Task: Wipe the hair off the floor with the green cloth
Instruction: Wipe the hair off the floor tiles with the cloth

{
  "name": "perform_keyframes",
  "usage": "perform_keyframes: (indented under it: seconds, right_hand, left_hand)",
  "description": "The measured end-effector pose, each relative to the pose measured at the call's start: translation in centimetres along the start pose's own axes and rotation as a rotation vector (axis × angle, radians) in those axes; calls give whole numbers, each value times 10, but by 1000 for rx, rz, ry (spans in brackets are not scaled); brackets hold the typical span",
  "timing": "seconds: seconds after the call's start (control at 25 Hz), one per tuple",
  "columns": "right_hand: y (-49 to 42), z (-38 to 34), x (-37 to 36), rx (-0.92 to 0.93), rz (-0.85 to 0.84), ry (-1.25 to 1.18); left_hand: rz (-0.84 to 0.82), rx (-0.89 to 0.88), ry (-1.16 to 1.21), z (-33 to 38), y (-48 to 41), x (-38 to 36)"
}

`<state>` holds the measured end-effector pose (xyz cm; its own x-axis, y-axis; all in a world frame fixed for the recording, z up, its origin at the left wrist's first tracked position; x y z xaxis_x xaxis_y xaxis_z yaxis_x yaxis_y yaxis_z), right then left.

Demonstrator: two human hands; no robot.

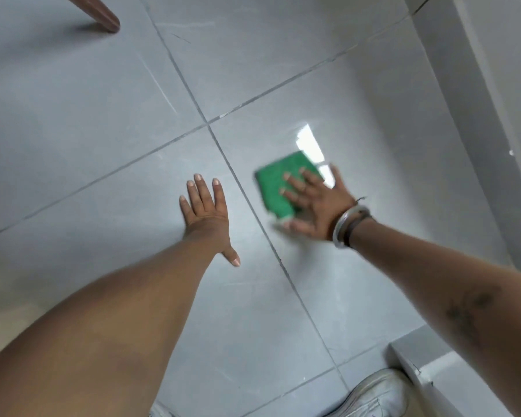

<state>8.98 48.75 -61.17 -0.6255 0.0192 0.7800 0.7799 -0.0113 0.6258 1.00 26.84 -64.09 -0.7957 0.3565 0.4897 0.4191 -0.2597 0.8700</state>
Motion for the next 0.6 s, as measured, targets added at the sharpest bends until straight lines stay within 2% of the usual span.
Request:
perform_keyframes:
  seconds: [0.08,0.12,0.16,0.32,0.4,0.48,0.56,0.6]
  right_hand:
    - [-33,18,17,-365,62,-247]
    - [-43,14,26,-450,64,-322]
    - [-48,0,31,-415,39,-286]
    - [16,-58,-7,208,-41,70]
    - [40,-40,-22,269,-30,60]
    - [17,-15,-12,80,9,7]
    - [-32,0,19,-256,52,-194]
    - [-53,-1,37,-368,54,-280]
  left_hand:
    - [-2,0,4,2,1,1]
    - [5,1,-4,2,2,3]
    - [4,5,-10,2,3,4]
    - [-4,-3,-4,2,2,2]
    - [-19,2,-3,0,0,0]
    - [0,3,-11,-1,-2,-1]
    - [13,16,-1,0,-3,-1]
    - [22,20,1,0,-3,-1]
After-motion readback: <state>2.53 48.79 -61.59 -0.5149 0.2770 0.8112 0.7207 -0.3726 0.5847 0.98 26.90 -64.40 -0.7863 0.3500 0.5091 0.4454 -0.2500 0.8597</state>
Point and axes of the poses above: each hand's wrist, its own y-axis away from the middle knuckle, its own x-axis out of the back of the hand, z = x × y, the point moved 3 cm from there along -y, towards the middle knuckle, and after that the axes turned 8 degrees about -x, right-handed, at the moved point
